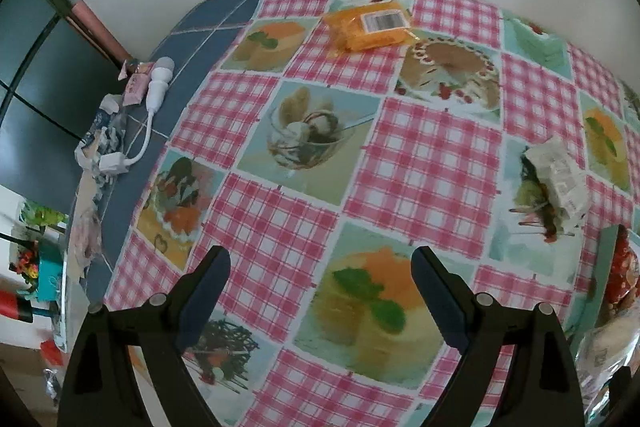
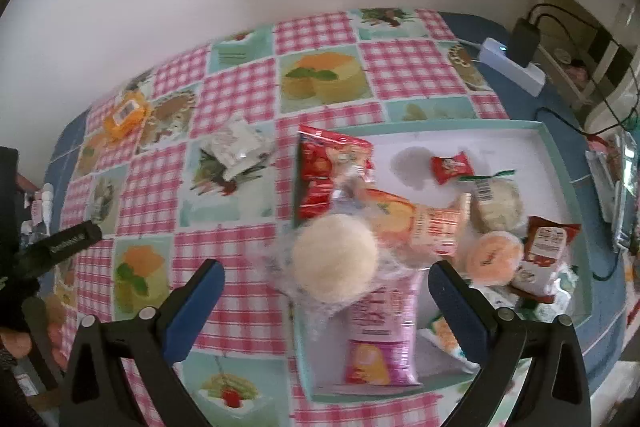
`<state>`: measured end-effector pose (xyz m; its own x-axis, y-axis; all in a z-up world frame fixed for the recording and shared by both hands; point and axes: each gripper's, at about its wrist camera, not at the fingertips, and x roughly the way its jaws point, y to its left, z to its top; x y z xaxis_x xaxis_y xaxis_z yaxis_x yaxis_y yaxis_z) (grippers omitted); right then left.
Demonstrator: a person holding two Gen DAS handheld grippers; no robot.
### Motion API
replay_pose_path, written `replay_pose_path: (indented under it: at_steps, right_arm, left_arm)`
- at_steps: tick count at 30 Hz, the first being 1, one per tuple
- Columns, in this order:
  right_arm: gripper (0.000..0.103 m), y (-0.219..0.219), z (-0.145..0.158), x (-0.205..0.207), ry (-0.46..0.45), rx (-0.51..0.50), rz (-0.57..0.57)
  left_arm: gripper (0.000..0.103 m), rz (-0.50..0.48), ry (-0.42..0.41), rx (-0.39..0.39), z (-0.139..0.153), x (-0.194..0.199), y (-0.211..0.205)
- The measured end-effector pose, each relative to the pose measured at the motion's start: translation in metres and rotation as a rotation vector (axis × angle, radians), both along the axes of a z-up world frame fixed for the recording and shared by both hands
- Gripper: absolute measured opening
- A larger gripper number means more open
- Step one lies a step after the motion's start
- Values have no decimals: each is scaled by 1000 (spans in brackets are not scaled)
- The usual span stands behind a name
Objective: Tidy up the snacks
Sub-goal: 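Withdraw both open grippers from the tray toward the white sachet and orange cake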
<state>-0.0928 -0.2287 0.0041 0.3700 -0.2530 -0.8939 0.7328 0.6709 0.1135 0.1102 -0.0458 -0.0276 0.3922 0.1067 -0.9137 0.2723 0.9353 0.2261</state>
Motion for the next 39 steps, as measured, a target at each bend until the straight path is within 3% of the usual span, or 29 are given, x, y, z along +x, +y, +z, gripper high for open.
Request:
replay_pose_path:
  at_steps: [8,16,23,39]
  right_arm:
    - [103,16,-3,18,14,-14,32]
    - [103,31,-3,35,-39,22,73]
    - [103,34,-10,51,-22,20,71]
    - [103,-6,-11,101,-30,42,87]
  left_arm:
    - [92,7,10,-14,0,9,10]
    - [92,44,-2,-8,1,25,32]
    - [92,103,18,-68,1,44,60]
    - [92,133,59,-134,-19,82,68]
